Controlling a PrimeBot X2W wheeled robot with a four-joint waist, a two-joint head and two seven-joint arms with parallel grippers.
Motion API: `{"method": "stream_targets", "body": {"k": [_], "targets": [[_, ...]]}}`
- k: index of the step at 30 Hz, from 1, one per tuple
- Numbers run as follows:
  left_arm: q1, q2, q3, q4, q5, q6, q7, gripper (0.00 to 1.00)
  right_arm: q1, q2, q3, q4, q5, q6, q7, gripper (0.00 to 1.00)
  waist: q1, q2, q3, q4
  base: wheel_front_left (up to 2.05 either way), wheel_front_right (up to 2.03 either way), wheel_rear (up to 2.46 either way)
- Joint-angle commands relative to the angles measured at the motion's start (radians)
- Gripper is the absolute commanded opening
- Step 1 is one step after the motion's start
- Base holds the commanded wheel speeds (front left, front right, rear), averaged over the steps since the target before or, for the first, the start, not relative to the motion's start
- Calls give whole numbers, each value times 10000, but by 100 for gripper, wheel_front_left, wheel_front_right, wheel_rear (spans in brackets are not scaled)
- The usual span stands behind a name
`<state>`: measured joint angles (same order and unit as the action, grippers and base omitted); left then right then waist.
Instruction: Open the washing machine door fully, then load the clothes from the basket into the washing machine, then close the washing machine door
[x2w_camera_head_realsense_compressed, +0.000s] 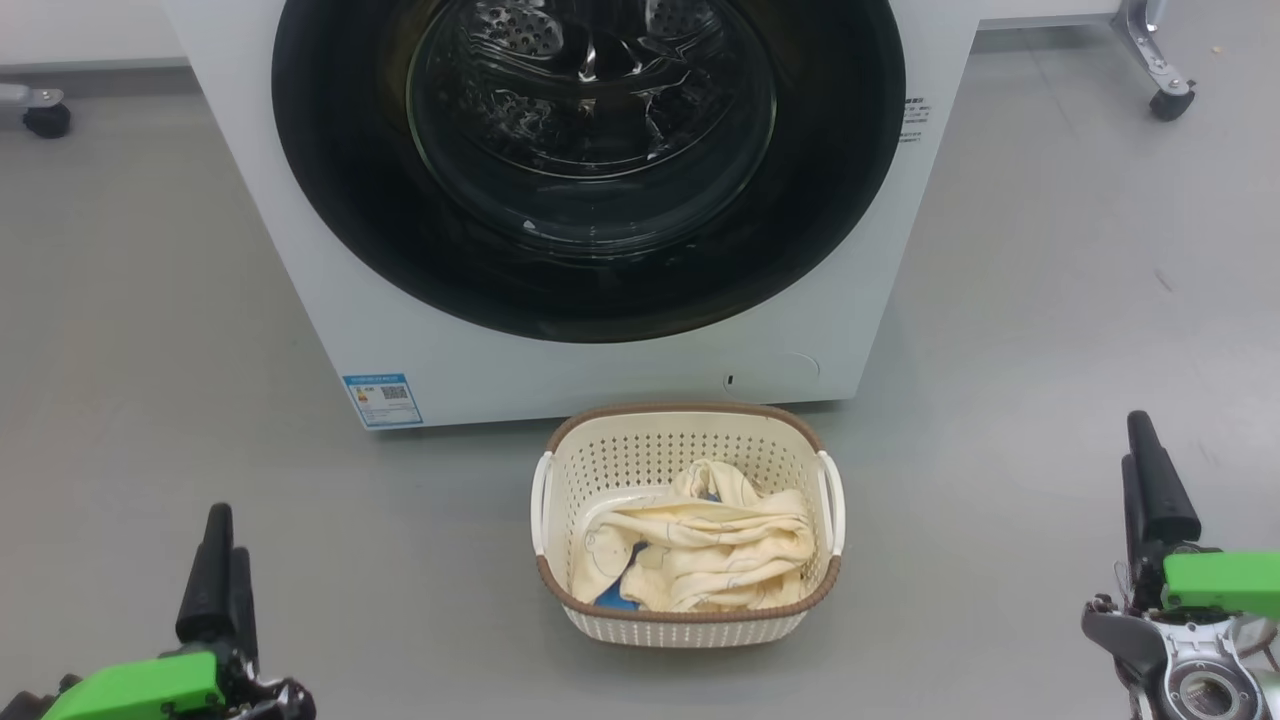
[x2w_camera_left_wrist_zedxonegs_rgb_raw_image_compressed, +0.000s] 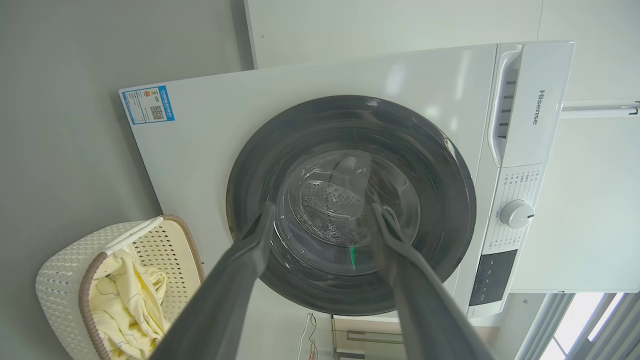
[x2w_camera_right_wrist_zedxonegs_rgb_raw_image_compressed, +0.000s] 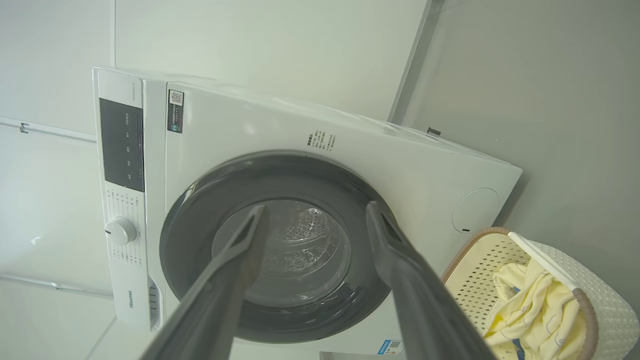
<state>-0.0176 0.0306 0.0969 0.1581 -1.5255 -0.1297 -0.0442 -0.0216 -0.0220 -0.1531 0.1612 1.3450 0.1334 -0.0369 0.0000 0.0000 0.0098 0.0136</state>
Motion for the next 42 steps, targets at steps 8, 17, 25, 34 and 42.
{"method": "stream_targets", "body": {"k": [8,17,25,34,42], "targets": [[-619,123,410,-739,778,-6,-270,100,-612,-177,230,-869,-1069,-12,-335,100,0,0,-33,37,0,0,0],[-583,133,265,-1136,2832,21,-535,100,-656,-191,378,-1383,-3138,-14,-601,100,0,0,-42,75,0,0,0],[-566,142,41,-1555,4770,301,-770,100,-634,-205,555,-1496,-5010,-16,-837,100,0,0,-9,120,0,0,0],[-529,153,-303,-1979,7337,476,-1034,100,-721,-219,680,-1607,-6871,-18,-1102,100,0,0,11,178,0,0,0],[-424,162,-840,-1828,10213,869,-1269,100,-759,-232,851,-1673,-8496,-20,-1338,100,0,0,-11,173,0,0,0]]}}
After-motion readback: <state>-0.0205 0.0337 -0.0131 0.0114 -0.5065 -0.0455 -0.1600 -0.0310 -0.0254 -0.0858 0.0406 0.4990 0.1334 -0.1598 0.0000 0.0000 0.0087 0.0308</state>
